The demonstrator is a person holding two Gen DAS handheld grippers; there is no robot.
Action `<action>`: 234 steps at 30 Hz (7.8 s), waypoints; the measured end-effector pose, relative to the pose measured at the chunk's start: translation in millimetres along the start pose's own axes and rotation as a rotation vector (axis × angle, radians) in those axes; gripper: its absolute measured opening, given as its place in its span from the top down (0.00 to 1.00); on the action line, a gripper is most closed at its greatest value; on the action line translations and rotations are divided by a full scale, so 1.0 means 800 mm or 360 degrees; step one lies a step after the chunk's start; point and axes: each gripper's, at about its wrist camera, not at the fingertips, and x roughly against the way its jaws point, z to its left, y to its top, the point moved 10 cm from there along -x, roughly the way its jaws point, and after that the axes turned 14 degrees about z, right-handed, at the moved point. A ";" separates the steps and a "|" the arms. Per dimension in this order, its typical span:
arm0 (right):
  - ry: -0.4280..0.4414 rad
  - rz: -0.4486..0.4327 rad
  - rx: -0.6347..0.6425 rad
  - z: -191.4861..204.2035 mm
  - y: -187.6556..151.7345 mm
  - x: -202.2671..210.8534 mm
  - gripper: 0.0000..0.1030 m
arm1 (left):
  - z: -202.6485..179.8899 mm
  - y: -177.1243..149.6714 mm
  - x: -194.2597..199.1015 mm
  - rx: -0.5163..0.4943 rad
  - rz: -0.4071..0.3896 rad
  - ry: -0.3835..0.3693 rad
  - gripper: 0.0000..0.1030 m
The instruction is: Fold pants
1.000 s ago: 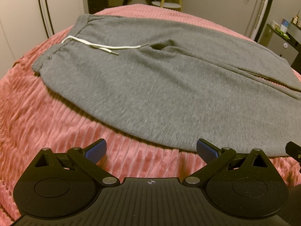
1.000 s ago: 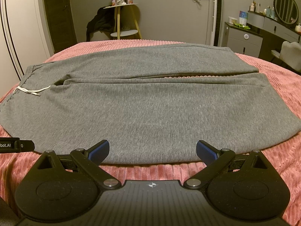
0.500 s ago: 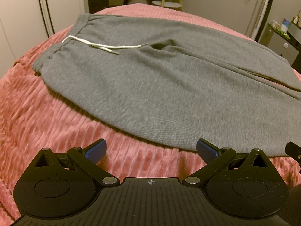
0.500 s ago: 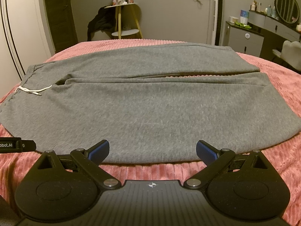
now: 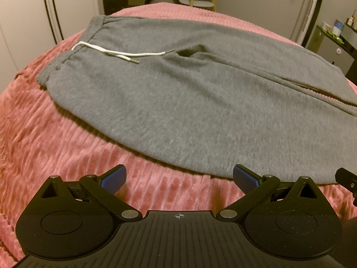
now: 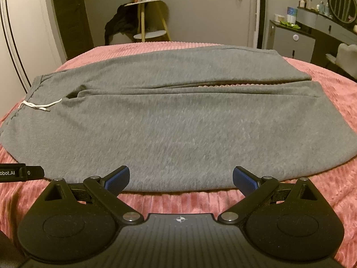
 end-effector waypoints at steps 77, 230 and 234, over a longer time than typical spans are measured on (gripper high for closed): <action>0.0072 -0.0179 -0.1316 -0.302 0.084 -0.133 0.98 | 0.043 0.246 -0.015 0.0615 -0.1022 -0.0161 0.00; 0.0428 -0.0409 -0.1514 -0.497 -0.024 -0.034 0.79 | -0.030 0.087 -0.086 0.0208 -0.0205 -0.0420 0.23; 0.0424 -0.0517 -0.1453 -0.488 -0.019 -0.015 0.85 | -0.035 0.088 -0.088 0.0190 -0.0218 -0.0435 0.23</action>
